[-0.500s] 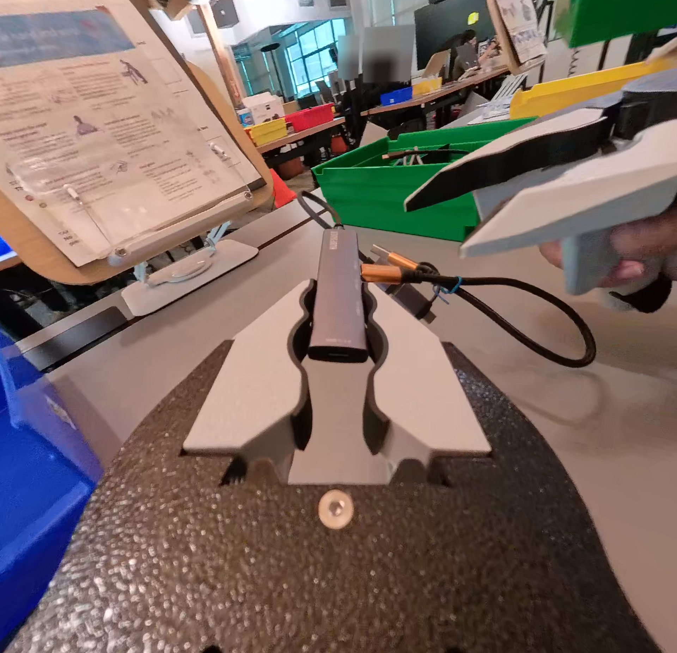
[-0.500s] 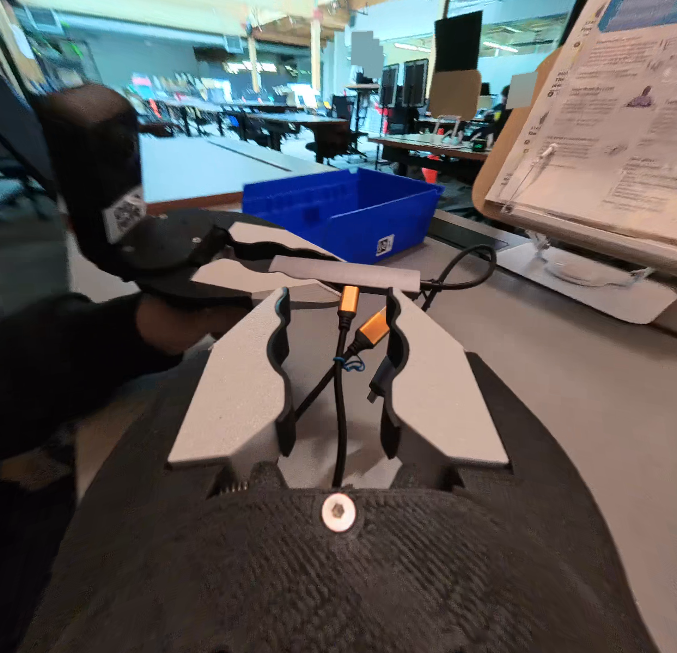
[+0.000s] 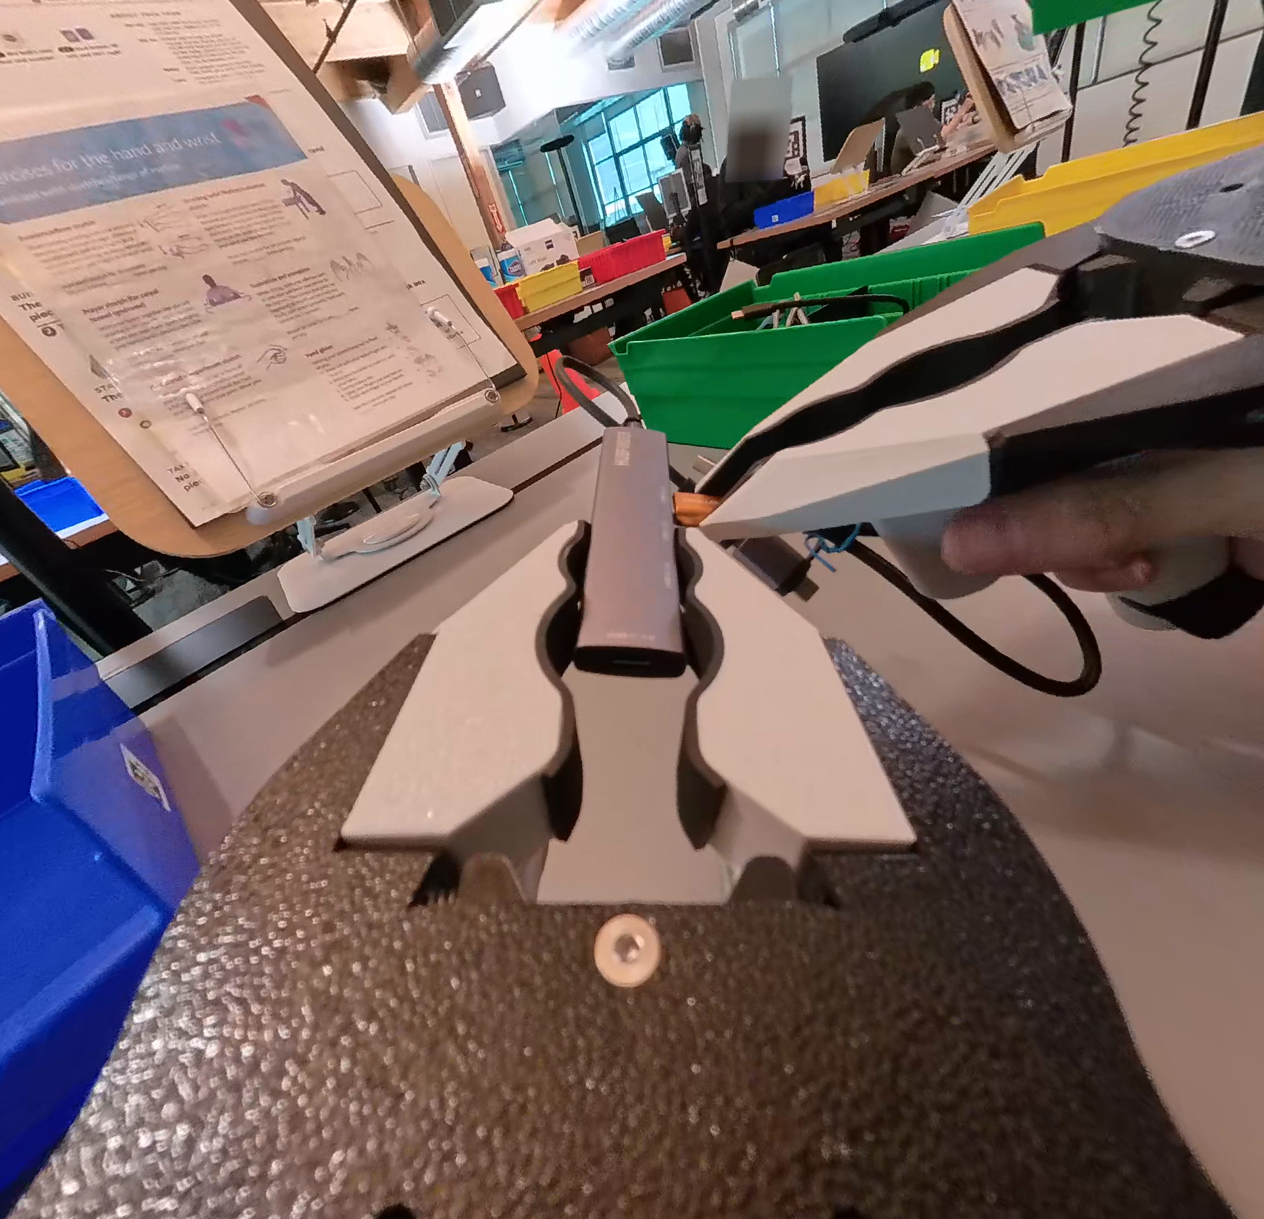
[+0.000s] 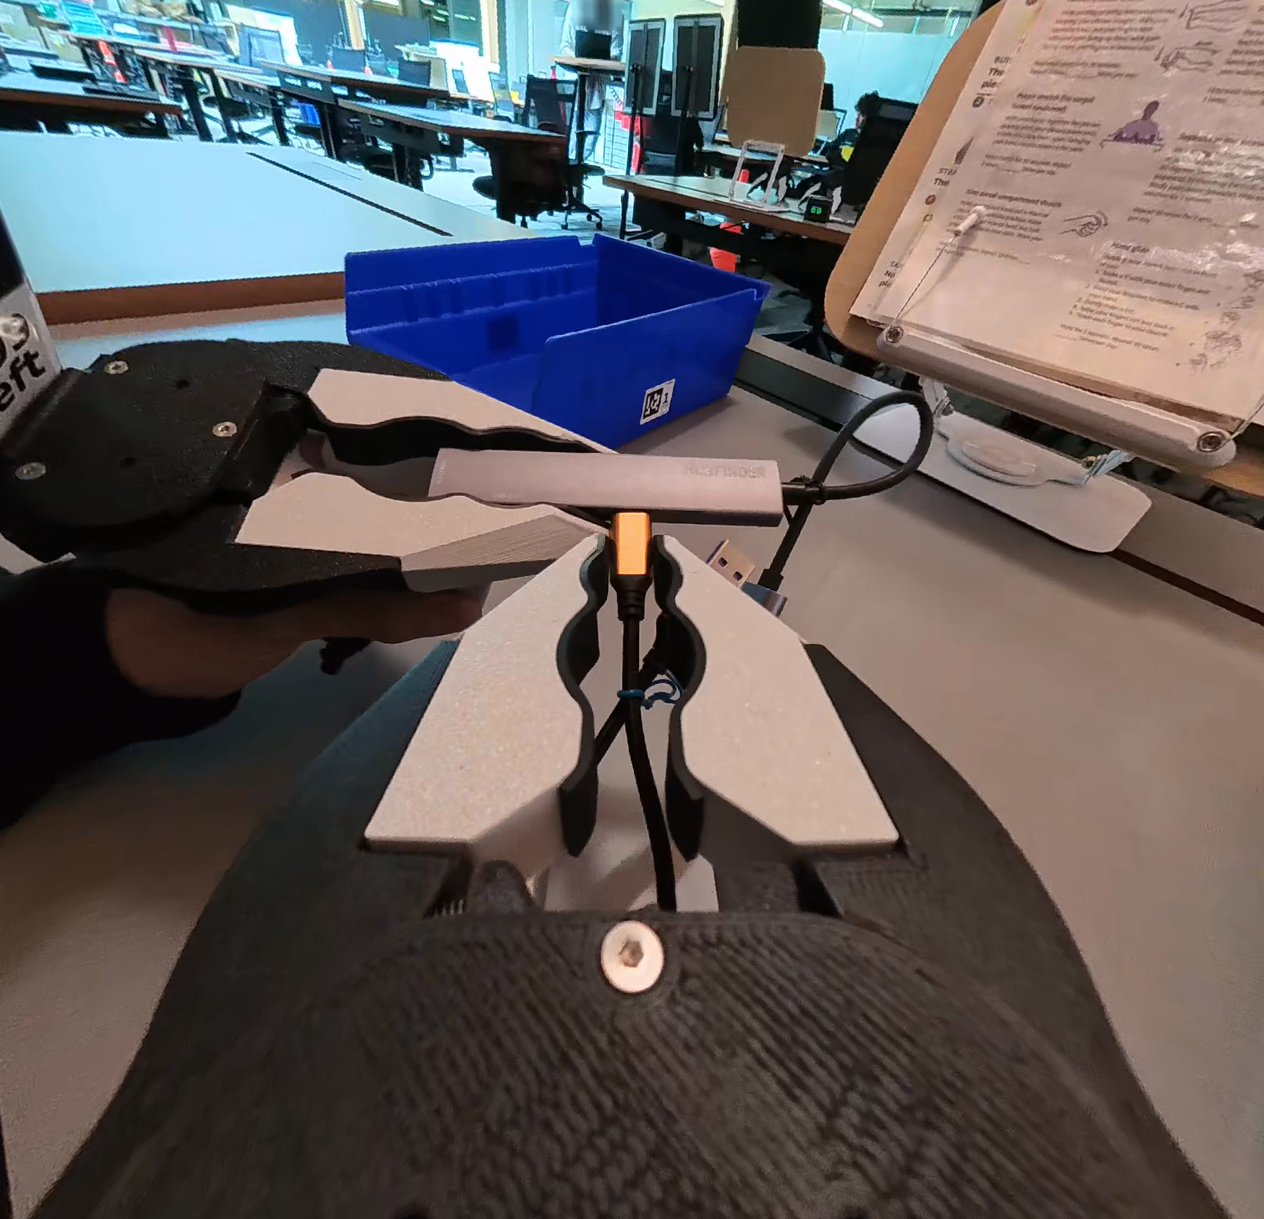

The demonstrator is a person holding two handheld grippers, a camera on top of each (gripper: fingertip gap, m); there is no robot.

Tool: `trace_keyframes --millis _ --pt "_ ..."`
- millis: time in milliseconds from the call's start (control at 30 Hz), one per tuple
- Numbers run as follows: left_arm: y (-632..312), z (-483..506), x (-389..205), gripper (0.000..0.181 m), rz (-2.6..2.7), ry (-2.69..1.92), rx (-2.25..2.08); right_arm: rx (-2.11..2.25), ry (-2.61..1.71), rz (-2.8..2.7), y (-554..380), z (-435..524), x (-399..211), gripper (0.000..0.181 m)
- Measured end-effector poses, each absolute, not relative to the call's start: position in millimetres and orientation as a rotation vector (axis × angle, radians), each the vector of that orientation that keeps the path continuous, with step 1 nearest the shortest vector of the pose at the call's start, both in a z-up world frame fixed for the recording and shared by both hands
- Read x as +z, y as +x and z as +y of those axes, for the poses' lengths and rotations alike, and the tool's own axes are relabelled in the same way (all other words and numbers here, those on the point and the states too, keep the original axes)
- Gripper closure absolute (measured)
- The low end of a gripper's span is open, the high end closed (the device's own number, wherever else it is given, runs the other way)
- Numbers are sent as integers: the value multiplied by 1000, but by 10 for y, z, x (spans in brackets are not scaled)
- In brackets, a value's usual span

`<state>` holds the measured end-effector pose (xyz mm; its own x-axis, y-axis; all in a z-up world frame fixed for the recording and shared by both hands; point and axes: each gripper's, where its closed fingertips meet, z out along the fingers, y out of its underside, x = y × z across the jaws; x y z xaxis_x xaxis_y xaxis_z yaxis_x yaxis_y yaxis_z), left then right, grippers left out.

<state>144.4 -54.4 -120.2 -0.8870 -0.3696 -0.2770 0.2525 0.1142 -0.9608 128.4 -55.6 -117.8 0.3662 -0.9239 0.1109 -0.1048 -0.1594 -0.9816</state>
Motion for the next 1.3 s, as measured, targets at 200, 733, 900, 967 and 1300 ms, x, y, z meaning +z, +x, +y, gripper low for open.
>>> trace_keyframes --millis 200,733,900,967,1300 --pt "1474 -530 -1227 159 1948 -131 -1828 -943 -1567 977 1313 -537 -1219 171" --pt "1404 -585 -1292 158 1931 -89 -1684 -1002 -1830 1022 1203 -615 -1319 170" --pt "1596 -425 -1167 158 1807 -248 -1668 -975 -2030 1082 1025 -807 -1529 170" --pt "1941 -106 -1088 158 1775 -459 -1774 -940 -2004 1105 881 -930 -1600 170" --pt "1593 -372 -1085 159 1821 -157 -1831 -1483 -1618 1187 518 -2385 -177 171"
